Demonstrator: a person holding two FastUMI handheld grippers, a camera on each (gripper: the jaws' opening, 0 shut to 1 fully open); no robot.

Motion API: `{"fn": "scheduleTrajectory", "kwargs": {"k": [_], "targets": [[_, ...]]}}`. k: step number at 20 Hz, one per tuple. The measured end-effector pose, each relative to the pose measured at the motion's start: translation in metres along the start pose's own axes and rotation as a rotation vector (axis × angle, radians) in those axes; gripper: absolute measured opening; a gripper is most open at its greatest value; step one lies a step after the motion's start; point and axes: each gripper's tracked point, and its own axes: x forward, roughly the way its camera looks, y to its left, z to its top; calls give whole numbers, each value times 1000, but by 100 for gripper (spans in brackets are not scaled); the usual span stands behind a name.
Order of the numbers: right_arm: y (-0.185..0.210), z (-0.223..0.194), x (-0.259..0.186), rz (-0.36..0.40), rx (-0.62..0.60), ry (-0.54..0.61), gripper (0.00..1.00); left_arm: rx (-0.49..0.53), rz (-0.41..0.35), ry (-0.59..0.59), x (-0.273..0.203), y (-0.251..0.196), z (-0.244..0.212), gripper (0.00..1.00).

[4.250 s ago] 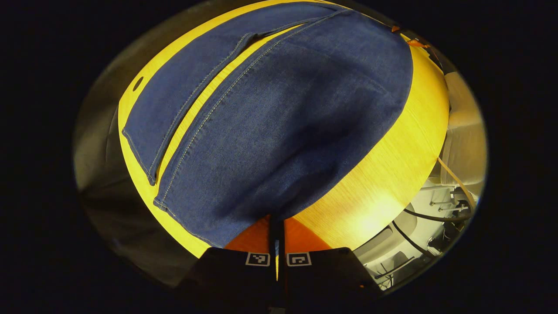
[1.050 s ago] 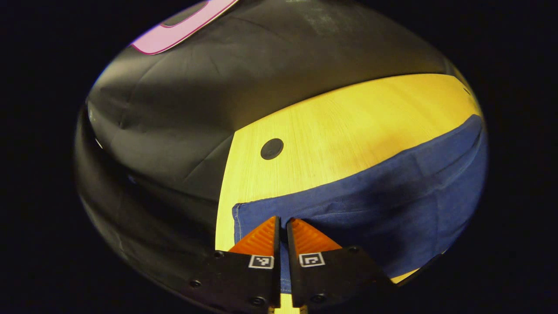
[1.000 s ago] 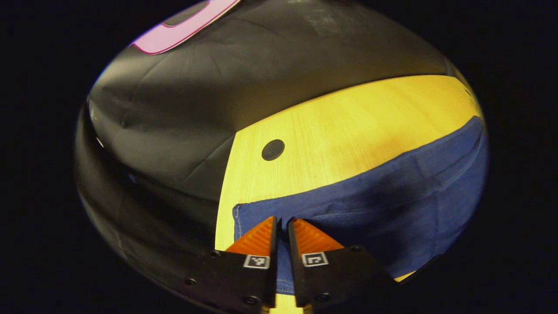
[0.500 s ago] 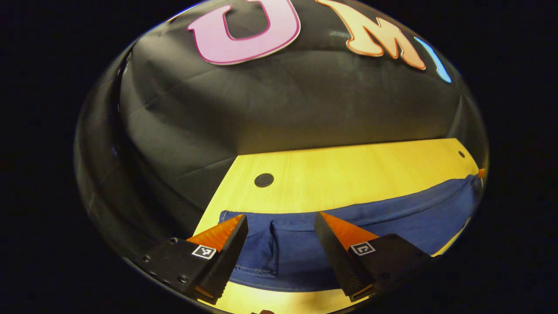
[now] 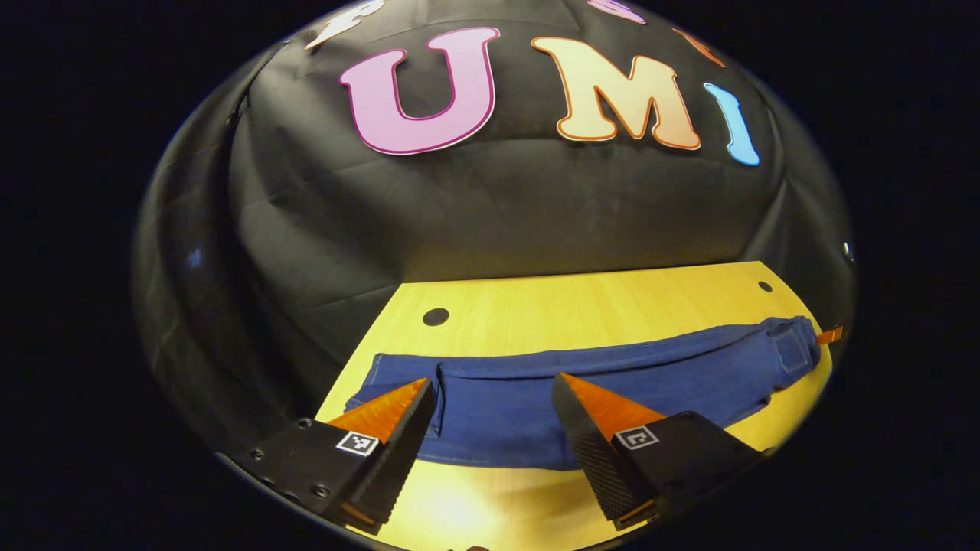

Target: Grasp the waist and the cuffs of the jeans and fold them to make the two legs overlap; first hold the waist and fold one-third of the jeans toward the cuffs, then hold the cuffs and fold the remaining one-third in the same direction to finish folding.

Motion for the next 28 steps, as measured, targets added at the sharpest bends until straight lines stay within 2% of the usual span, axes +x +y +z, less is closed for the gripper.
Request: {"fn": "scheduleTrajectory", "kwargs": {"k": [2,6,14,16,17,18,20,25,28], "targets": [[-5,-8,2,13,8,23,99,-56,-2,-14,-13,-9,-3,95],[-8,-18,15,52,36,58,97,-120,43,-25,-35,-13,-15,96],[-3,-25,22,109,38,89,99,-151,128,-45,-64,-10,-14,96],[-3,-26,24,112,18,89,92,-139,135,-54,-68,-11,-12,96],[-3,-26,23,104,18,87,97,-140,135,-57,-70,-12,-11,96],[-2,-26,23,104,23,88,97,-146,137,-59,-71,-14,-12,96],[11,-26,23,133,25,90,88,-160,133,-64,-71,-19,-13,96],[19,-23,21,107,47,115,33,-177,107,-51,-65,-33,-22,96],[20,-21,18,104,9,73,21,-166,83,-50,-59,-36,-24,96]]}}
